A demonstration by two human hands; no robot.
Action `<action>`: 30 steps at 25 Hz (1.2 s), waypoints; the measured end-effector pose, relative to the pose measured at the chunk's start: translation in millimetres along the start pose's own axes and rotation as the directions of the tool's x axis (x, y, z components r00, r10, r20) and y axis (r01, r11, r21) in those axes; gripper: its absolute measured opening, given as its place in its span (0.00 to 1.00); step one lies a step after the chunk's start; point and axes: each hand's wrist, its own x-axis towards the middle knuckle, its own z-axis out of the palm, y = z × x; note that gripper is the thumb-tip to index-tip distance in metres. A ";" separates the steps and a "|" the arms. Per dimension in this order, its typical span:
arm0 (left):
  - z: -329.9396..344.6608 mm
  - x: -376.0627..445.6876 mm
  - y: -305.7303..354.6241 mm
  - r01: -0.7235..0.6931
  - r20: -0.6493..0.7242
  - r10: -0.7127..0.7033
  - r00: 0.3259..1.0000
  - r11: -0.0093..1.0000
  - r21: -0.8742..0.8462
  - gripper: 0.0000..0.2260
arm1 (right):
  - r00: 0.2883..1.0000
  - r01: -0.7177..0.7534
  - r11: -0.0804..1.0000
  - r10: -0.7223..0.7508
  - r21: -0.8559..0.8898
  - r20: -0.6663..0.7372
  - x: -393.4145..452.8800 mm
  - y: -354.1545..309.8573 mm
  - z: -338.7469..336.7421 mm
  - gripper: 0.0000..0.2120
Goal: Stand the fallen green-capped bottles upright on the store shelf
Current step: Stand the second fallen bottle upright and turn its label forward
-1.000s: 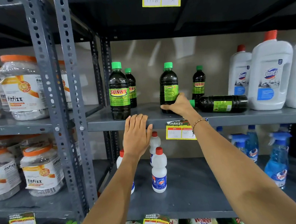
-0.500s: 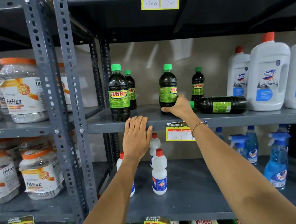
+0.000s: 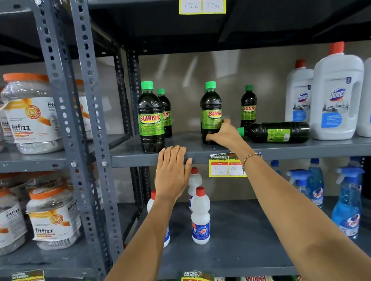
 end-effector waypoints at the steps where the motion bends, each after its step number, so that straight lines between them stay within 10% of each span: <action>1: -0.1 0.1 -0.1 -0.002 -0.001 0.002 1.000 1.000 -0.001 0.19 | 1.000 -0.002 1.000 0.002 -0.004 0.013 -0.4 0.0 -0.8 0.32; 30: 0.6 1.6 5.5 0.022 -0.050 -0.023 0.998 1.000 -0.009 0.17 | 0.999 0.014 0.998 -0.016 -0.059 -0.045 -5.9 -2.6 -2.9 0.37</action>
